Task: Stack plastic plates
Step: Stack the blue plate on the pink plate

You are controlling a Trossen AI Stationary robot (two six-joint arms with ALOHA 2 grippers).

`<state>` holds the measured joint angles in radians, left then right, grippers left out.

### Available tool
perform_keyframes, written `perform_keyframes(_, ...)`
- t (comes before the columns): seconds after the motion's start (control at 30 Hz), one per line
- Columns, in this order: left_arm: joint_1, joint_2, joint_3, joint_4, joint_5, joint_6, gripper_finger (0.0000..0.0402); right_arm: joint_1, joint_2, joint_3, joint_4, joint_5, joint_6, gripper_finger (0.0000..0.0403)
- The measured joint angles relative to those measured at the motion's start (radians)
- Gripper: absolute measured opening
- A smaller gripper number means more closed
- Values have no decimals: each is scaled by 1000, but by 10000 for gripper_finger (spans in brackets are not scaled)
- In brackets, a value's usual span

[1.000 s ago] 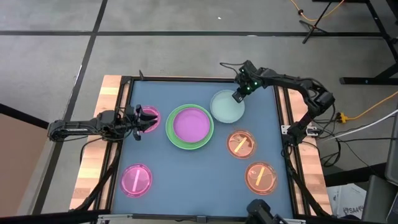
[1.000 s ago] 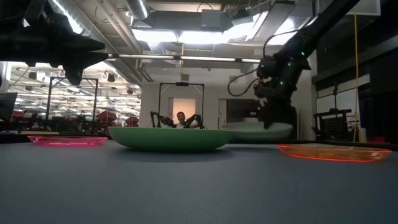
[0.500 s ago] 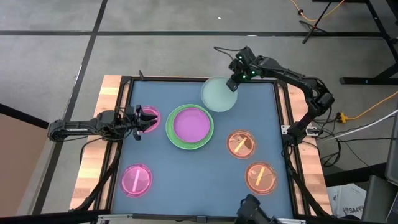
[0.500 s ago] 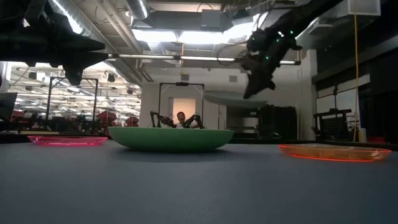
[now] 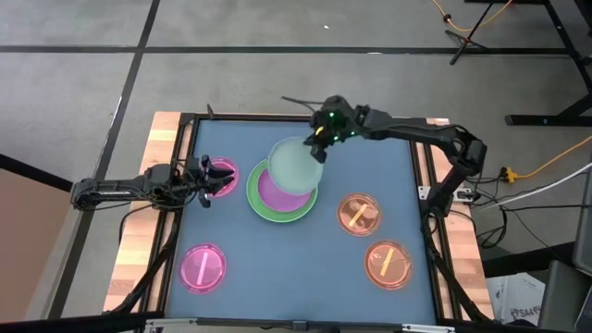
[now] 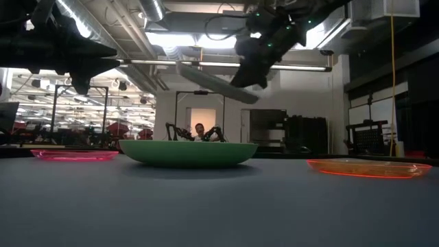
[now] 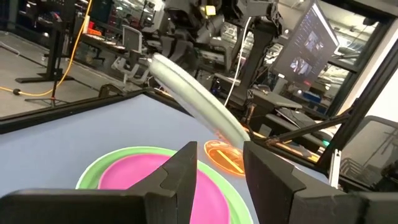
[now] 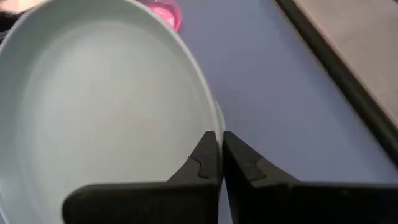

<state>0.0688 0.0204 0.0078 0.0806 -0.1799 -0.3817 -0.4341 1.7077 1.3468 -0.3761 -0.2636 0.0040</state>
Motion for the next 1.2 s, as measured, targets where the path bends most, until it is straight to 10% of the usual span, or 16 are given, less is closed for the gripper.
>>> perform_keyframes(1.2, 0, 0, 0, -29, 2, -1, 124, 61, 273, 0, 95, 9, 56, 10)
